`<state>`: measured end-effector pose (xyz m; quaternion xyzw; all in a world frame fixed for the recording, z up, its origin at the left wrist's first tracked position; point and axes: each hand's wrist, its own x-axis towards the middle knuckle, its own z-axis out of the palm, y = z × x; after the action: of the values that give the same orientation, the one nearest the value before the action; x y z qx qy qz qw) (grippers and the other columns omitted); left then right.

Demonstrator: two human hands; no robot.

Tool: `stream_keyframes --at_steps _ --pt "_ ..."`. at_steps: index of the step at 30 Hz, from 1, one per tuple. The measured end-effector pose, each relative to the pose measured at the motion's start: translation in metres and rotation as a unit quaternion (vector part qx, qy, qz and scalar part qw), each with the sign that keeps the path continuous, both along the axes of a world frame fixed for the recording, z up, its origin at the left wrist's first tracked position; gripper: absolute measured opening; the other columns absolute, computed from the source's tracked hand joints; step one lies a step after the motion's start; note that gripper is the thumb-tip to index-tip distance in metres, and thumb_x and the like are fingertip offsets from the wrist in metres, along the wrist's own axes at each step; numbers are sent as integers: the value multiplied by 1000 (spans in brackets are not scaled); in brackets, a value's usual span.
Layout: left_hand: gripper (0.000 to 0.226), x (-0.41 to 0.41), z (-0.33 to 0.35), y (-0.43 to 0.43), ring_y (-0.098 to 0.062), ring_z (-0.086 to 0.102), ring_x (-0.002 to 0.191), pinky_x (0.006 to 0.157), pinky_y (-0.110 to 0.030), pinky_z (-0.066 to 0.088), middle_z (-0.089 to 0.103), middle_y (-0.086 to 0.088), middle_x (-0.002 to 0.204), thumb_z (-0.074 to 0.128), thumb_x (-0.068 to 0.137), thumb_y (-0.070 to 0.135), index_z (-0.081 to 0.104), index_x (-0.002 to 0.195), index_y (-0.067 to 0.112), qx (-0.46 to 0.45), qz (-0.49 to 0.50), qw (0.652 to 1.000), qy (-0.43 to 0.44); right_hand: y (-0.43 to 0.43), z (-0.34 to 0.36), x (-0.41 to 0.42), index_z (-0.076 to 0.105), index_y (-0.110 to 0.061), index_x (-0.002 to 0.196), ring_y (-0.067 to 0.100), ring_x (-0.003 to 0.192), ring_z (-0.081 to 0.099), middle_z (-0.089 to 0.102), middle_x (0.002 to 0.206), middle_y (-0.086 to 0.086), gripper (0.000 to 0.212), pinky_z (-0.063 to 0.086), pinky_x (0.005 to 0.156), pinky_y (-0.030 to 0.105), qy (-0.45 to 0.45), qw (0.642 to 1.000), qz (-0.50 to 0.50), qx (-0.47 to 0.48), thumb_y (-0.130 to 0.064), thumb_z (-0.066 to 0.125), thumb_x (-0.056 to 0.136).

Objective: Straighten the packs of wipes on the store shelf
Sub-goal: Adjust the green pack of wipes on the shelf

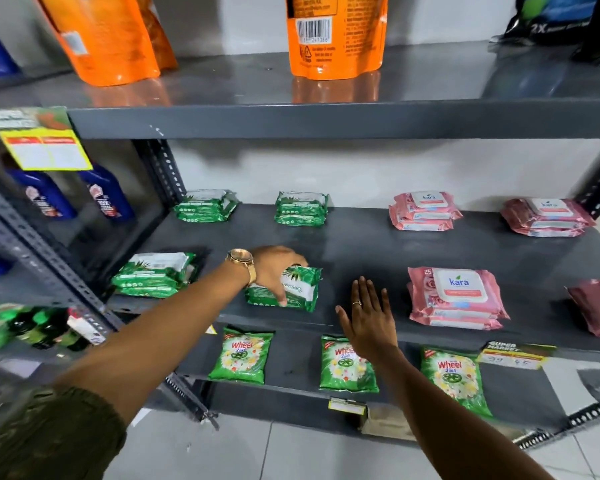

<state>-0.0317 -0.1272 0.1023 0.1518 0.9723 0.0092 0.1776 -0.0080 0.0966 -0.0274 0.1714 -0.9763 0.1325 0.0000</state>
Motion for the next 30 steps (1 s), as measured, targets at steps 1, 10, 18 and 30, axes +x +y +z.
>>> stream_keyframes --at_steps 1,10,18,30 --pt "100 1 2 0 -26 45 128 103 -34 39 44 -6 144 88 58 38 36 141 21 12 12 1000 -11 0 1 0 2 -6 148 22 148 -7 -1 161 10 113 -8 121 43 -4 1000 1 2 -67 -36 60" --pt "125 10 20 -2 -27 60 106 84 -32 51 62 -10 124 76 59 65 5 150 16 -9 73 997 3 2 4 -1 -4 -7 147 21 147 -12 -8 160 9 98 -12 120 41 -25 999 12 20 -66 -19 70" --pt "74 16 3 5 -36 66 90 66 -35 49 67 -26 104 36 98 45 9 145 -6 -22 187 974 128 2 4 -1 -4 -8 148 21 147 -12 -8 160 9 93 -13 118 40 -23 999 14 17 -60 -15 72" --pt "50 24 11 -20 -35 55 115 91 -43 50 60 -18 125 68 58 73 58 81 30 -171 -40 981 87 1 5 -1 -2 -8 148 22 148 -10 -6 161 9 87 -10 120 42 -19 999 12 25 -59 -10 79"
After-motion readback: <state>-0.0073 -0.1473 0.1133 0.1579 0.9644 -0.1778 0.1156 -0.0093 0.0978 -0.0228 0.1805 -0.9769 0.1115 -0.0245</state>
